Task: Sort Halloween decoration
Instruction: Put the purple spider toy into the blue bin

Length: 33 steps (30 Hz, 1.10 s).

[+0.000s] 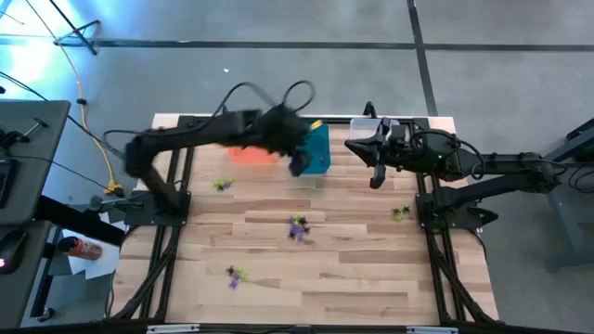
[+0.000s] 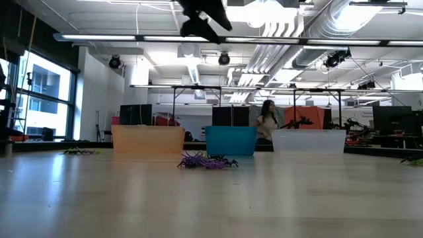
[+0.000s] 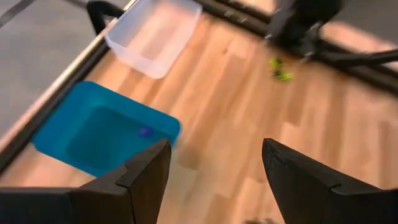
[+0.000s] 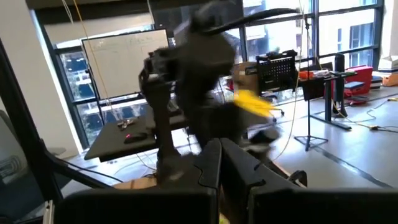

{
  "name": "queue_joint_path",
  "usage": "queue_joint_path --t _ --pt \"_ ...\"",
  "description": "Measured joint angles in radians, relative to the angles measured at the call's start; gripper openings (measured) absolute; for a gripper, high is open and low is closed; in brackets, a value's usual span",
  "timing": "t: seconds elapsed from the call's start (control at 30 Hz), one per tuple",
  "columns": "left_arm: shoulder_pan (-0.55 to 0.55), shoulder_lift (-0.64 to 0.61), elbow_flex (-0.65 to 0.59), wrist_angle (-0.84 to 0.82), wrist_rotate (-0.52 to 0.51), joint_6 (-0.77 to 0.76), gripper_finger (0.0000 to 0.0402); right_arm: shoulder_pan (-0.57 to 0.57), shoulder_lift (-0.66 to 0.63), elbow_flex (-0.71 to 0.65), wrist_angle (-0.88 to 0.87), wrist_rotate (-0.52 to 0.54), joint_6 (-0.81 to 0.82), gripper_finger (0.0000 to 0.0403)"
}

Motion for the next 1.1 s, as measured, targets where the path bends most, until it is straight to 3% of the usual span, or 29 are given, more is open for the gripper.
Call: queue_joint_path --t 0.2,0.37,0.53,0.7,0.9,1.1 --pt "-0.101 -0.31 -0.46 0.369 -0.02 -0.161 0.0241 0.0 0.006 0.0 0.001 -0.058 0.145 0.0" --pt "-0.146 -0.496 -0.666 0.529 -0.068 -0.232 0.0241 0.049 0.059 0.005 0.047 -0.121 0.193 0.0" --pt "-0.148 -0.62 -0.712 0.531 -0.091 -0.244 0.0241 0.108 0.198 0.105 -0.084 -0.101 0.148 0.0005" --pt "-0.148 -0.69 -0.712 0.498 -0.092 -0.19 0.0241 0.15 0.37 0.258 -0.292 -0.095 0.134 0.0041" --pt "-0.148 -0.722 -0.713 0.403 -0.092 -0.133 0.0241 0.213 0.557 0.443 -0.601 -0.114 0.161 0.0096" --pt "-0.148 -0.718 -0.713 0.3 -0.092 -0.094 0.0241 0.287 0.741 0.591 -0.72 -0.125 0.224 0.0112"
